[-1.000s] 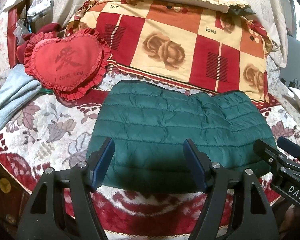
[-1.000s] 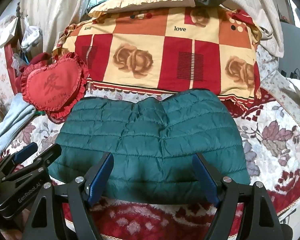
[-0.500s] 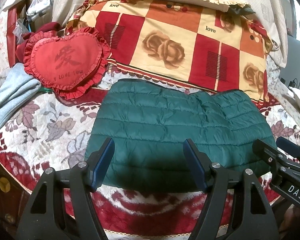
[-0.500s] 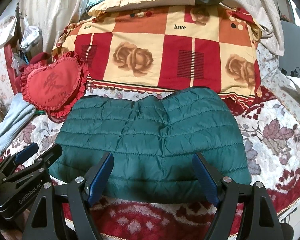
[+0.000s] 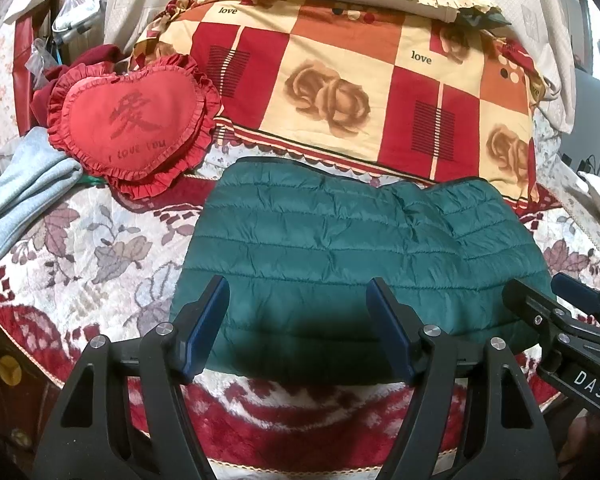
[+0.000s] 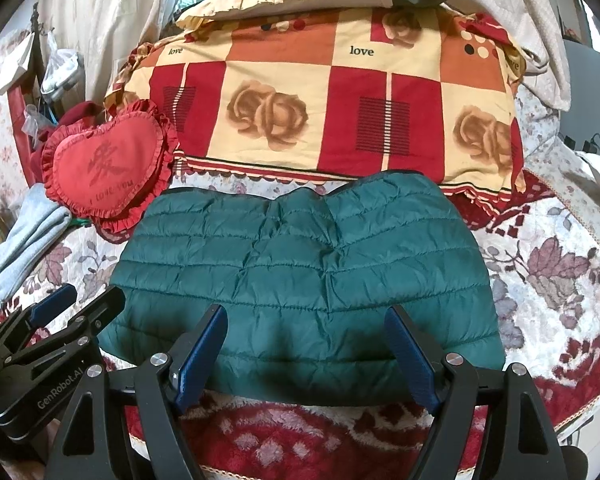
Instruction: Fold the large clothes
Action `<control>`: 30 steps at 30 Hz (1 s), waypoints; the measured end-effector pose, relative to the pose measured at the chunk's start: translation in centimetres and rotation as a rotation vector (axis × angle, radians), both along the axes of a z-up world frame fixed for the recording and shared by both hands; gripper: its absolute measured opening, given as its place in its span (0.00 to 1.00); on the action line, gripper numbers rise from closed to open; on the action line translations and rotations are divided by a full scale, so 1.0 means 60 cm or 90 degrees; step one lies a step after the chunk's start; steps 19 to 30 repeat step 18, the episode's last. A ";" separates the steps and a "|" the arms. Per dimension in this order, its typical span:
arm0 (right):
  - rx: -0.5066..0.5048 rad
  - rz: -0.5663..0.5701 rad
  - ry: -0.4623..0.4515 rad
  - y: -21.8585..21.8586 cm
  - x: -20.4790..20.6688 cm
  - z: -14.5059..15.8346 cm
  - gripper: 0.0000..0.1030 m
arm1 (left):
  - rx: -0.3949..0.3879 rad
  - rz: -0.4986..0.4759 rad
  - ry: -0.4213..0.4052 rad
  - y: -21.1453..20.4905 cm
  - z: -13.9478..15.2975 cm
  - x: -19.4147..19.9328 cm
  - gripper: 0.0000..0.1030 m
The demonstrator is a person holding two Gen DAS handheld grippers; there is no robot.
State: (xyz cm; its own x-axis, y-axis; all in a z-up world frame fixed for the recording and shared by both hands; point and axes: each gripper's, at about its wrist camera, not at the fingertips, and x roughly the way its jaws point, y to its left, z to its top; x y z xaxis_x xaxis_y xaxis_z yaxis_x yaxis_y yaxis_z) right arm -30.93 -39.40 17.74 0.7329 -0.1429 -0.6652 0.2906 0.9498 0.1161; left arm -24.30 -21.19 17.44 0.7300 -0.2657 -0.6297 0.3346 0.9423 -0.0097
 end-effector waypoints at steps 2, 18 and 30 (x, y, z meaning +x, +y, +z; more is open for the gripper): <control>0.000 0.001 0.000 -0.002 0.001 0.000 0.76 | -0.001 0.000 -0.001 0.000 0.000 0.000 0.69; -0.002 0.001 0.008 0.001 0.002 -0.007 0.76 | 0.014 -0.011 -0.014 0.004 -0.005 0.007 0.69; -0.002 0.001 0.008 0.001 0.002 -0.007 0.76 | 0.014 -0.011 -0.014 0.004 -0.005 0.007 0.69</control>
